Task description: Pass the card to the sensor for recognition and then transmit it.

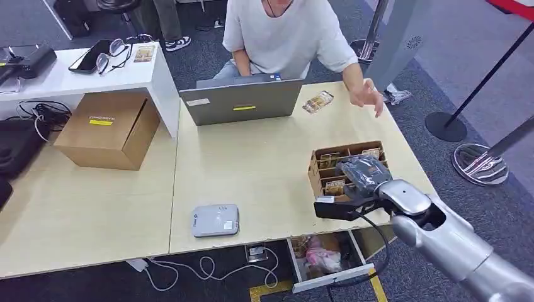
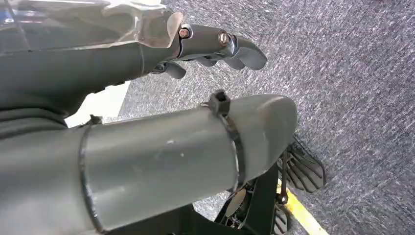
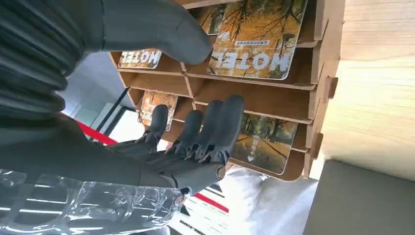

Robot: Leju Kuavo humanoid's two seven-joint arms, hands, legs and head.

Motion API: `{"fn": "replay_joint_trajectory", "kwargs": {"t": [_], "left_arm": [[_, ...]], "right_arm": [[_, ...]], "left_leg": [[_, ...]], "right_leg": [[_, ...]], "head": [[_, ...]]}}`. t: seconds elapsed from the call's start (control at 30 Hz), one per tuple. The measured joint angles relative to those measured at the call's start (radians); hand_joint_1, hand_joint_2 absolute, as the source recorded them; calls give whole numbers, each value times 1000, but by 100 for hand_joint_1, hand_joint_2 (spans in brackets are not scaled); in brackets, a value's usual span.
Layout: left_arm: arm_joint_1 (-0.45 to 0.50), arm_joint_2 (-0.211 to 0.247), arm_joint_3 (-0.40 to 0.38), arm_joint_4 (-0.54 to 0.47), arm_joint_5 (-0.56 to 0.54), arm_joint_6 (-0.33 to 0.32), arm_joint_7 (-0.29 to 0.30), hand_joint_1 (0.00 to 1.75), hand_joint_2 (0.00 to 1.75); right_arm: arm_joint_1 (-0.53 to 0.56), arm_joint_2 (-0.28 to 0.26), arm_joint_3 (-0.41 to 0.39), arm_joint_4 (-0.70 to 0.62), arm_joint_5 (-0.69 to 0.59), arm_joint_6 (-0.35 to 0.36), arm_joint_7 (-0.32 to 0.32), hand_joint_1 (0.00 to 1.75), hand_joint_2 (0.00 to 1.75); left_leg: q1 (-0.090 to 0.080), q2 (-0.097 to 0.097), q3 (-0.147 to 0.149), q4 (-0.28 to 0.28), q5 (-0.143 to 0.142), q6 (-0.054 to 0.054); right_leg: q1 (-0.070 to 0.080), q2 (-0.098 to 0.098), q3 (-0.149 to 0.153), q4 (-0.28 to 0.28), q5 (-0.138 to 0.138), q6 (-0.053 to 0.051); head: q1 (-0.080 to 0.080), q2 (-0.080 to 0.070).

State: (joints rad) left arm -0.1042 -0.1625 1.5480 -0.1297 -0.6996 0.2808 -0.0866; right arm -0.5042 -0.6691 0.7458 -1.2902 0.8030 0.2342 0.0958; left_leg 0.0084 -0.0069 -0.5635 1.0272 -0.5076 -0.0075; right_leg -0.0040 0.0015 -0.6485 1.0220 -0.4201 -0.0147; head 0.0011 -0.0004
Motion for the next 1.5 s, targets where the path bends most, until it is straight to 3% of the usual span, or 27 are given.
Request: {"fn": "replay_joint_trajectory", "kwargs": {"t": [0.4,0.63,1.23,1.5], "left_arm": [[0,0,0,0,3,0,0,0,0],[0,0,0,0,6,0,2,0,0],[-3,0,0,0,12,0,5,0,0],[-3,-1,0,0,12,-2,5,0,0]], "right_arm": [[2,2,17,-26,0,-1,4,80,175],[10,2,23,-40,-1,-1,5,89,175],[41,30,40,-48,8,-4,22,77,175],[48,36,39,-47,18,-4,22,87,175]], "left_leg": [[0,0,0,0,0,0],[0,0,0,0,0,0],[0,0,0,0,0,0],[0,0,0,0,0,0]], "right_leg": [[0,0,0,0,0,0],[0,0,0,0,0,0],[0,0,0,0,0,0],[0,0,0,0,0,0]], "head": [[0,0],[0,0],[0,0],[0,0]]}}
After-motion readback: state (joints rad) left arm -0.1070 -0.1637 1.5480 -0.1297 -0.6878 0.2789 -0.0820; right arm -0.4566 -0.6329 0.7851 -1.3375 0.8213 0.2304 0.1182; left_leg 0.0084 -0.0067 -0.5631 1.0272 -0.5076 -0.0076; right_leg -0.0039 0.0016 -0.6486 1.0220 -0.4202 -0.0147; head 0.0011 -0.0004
